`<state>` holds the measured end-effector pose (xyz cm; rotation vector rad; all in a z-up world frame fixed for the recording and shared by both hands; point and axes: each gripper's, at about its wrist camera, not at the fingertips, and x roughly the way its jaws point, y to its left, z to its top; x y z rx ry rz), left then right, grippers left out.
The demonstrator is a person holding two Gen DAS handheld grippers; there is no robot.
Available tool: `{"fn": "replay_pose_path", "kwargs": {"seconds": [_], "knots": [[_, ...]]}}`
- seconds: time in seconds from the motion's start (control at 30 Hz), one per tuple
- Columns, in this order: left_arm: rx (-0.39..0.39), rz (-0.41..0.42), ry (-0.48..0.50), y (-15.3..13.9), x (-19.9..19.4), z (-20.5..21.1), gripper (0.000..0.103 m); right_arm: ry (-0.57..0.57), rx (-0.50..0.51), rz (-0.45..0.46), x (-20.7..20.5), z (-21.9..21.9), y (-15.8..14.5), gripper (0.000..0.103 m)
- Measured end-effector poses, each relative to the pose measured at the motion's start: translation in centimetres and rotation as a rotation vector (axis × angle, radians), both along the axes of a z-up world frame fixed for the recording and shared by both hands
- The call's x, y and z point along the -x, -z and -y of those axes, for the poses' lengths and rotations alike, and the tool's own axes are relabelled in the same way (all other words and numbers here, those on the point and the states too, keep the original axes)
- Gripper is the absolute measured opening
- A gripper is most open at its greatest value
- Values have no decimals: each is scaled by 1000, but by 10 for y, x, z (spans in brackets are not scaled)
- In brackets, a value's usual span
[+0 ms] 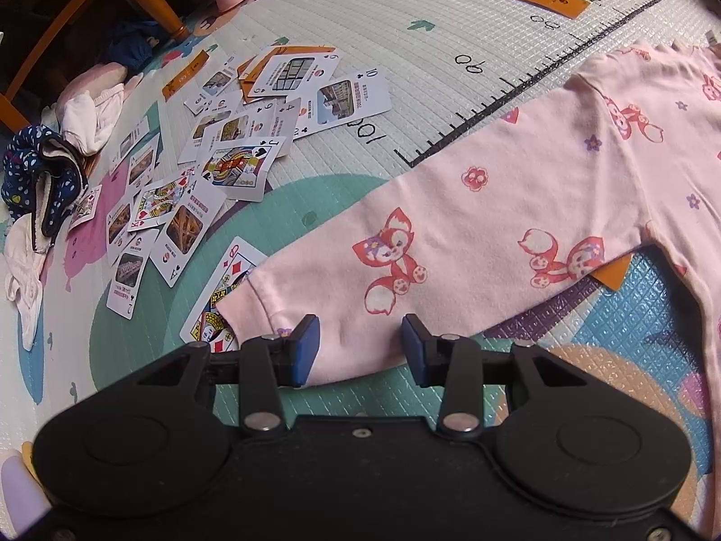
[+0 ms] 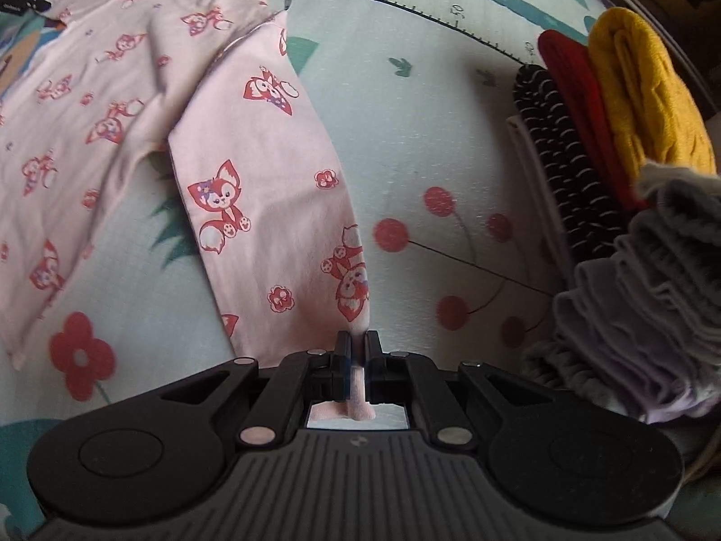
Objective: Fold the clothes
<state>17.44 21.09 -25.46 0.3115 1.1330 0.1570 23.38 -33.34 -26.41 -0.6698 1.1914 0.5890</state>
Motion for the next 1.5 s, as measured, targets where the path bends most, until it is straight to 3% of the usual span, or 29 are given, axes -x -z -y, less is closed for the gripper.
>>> {"fn": "replay_pose_path", "kwargs": {"seconds": [0.2,0.53,0.8,0.93,1.17,1.3,1.4,1.5], "knots": [[1,4,0,0,1,0,39,8,80,54,-13,13,2,7],[0,9,3,0,2,1,39,-89,252,168,-33,12,17,7],[-8,14,9,1,3,2,39,-38,346,192,-52,19,39,11],[-14,17,16,1,3,2,39,13,330,199,-56,25,38,11],[-2,6,25,-1,2,-1,40,112,189,258,-36,38,12,22],[-47,22,26,-10,3,2,46,28,86,254,-17,11,7,22],[-95,79,68,-25,11,17,46,-93,113,295,-4,-13,12,22],[-94,126,180,-38,27,48,46,-251,111,358,15,-37,9,22]]}}
